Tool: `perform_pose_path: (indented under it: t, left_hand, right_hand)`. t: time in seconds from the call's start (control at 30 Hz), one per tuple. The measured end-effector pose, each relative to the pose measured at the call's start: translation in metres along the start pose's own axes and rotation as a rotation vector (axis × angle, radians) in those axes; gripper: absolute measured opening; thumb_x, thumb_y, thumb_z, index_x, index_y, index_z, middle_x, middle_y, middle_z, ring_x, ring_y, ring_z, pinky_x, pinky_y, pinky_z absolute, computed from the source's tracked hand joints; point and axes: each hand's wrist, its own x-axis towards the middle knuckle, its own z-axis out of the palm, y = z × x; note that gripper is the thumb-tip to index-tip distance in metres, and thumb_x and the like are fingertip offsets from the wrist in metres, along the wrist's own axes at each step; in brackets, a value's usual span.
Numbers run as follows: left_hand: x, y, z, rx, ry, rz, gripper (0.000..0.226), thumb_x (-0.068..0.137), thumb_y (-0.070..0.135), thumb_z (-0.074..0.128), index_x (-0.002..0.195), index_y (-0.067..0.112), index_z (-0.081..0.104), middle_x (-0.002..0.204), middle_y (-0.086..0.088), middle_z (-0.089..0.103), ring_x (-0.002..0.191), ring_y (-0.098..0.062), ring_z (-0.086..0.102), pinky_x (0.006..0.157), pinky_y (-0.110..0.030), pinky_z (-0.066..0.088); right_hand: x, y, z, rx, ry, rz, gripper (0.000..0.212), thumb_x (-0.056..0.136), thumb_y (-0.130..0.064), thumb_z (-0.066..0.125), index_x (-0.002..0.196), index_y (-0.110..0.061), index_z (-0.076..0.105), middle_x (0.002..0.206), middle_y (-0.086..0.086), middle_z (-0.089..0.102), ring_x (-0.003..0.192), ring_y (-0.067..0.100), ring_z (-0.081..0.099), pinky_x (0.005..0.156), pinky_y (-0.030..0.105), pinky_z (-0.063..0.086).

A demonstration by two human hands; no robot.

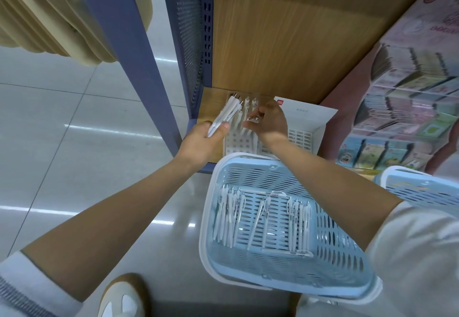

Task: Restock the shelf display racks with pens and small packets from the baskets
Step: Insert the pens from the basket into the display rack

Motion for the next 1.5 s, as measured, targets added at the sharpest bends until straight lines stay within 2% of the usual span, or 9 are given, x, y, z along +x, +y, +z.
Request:
perform_pose_path:
  t: [0.2,0.37,0.53,0.67,0.77,0.93,1.07,1.3,1.5]
  left_hand:
    - [0.0,0.006,0.002,-0.046,0.007,-0.028,0.046,0.098,0.053,0.041,0.074,0.018,0.058,0.059,0.006,0.047,0.051,-0.011,0.04,0.055,-0.029,0.033]
    - [-0.001,0.009,0.01,-0.006,-0.039,0.015,0.041,0.096,0.051,0.048,0.072,0.018,0.051,0.065,0.004,0.047,0.059,-0.014,0.043,0.063,-0.033,0.037]
    - [-0.006,0.021,0.01,-0.092,-0.023,-0.008,0.042,0.096,0.051,0.049,0.078,0.013,0.053,0.065,0.002,0.045,0.053,-0.012,0.038,0.053,-0.031,0.032]
    - [-0.007,0.019,0.005,-0.101,0.021,-0.033,0.039,0.098,0.047,0.047,0.082,0.013,0.057,0.067,0.002,0.048,0.055,-0.012,0.04,0.053,-0.029,0.033]
    - [-0.008,0.014,0.002,-0.083,0.031,-0.023,0.034,0.099,0.042,0.048,0.085,0.012,0.055,0.067,0.0,0.046,0.053,-0.012,0.039,0.052,-0.028,0.034]
    - [-0.008,0.007,-0.002,-0.044,0.046,-0.028,0.041,0.098,0.045,0.047,0.093,0.006,0.06,0.067,0.001,0.048,0.053,-0.014,0.039,0.055,-0.03,0.034]
    - [-0.007,0.001,-0.004,-0.036,0.041,-0.014,0.045,0.098,0.043,0.048,0.096,0.0,0.06,0.067,-0.001,0.047,0.054,-0.015,0.038,0.062,-0.033,0.036]
    - [-0.005,-0.004,-0.004,-0.056,0.005,-0.017,0.044,0.099,0.04,0.049,0.094,-0.003,0.058,0.064,0.0,0.045,0.051,-0.014,0.036,0.055,-0.03,0.033]
    - [-0.001,-0.004,-0.006,-0.058,-0.006,-0.022,0.035,0.099,0.041,0.049,0.091,0.008,0.06,0.063,0.003,0.047,0.052,-0.013,0.038,0.057,-0.03,0.034]
  right_hand:
    - [-0.014,-0.007,-0.025,0.25,0.044,-0.112,0.018,0.079,-0.03,0.076,0.088,-0.015,0.071,0.094,-0.006,0.056,0.084,0.012,0.056,0.078,0.024,0.045]
    - [-0.035,-0.029,-0.047,0.692,-0.291,0.0,0.02,0.088,-0.026,0.067,0.09,-0.007,0.062,0.073,0.002,0.07,0.068,0.016,0.065,0.058,0.022,0.048]
    - [-0.037,-0.035,-0.059,0.943,-0.272,0.122,0.011,0.087,-0.009,0.066,0.077,-0.009,0.062,0.067,0.002,0.069,0.069,0.014,0.067,0.064,0.021,0.053]
    - [-0.024,-0.028,-0.082,1.114,-0.03,0.246,0.018,0.087,0.0,0.063,0.072,-0.006,0.056,0.069,0.007,0.061,0.063,0.015,0.062,0.069,0.025,0.056]
    - [-0.02,-0.019,-0.078,0.806,0.108,0.266,0.018,0.083,-0.011,0.07,0.071,-0.007,0.058,0.066,0.007,0.063,0.06,0.015,0.06,0.07,0.028,0.055]
    - [-0.02,-0.024,-0.05,0.263,0.114,0.121,0.028,0.078,-0.031,0.071,0.065,-0.023,0.049,0.069,0.006,0.067,0.066,0.017,0.064,0.062,0.027,0.05]
    - [-0.018,-0.028,-0.031,0.124,0.101,0.029,0.029,0.079,-0.022,0.068,0.065,-0.025,0.042,0.068,0.002,0.063,0.076,0.024,0.063,0.07,0.035,0.049]
    - [-0.02,-0.023,-0.009,0.123,0.161,-0.035,0.017,0.082,-0.015,0.066,0.083,-0.021,0.051,0.076,-0.004,0.058,0.07,0.015,0.053,0.064,0.022,0.035]
    - [-0.021,-0.028,-0.004,0.036,0.129,-0.1,0.014,0.083,-0.017,0.066,0.082,-0.016,0.052,0.073,-0.003,0.055,0.071,0.017,0.052,0.069,0.03,0.042]
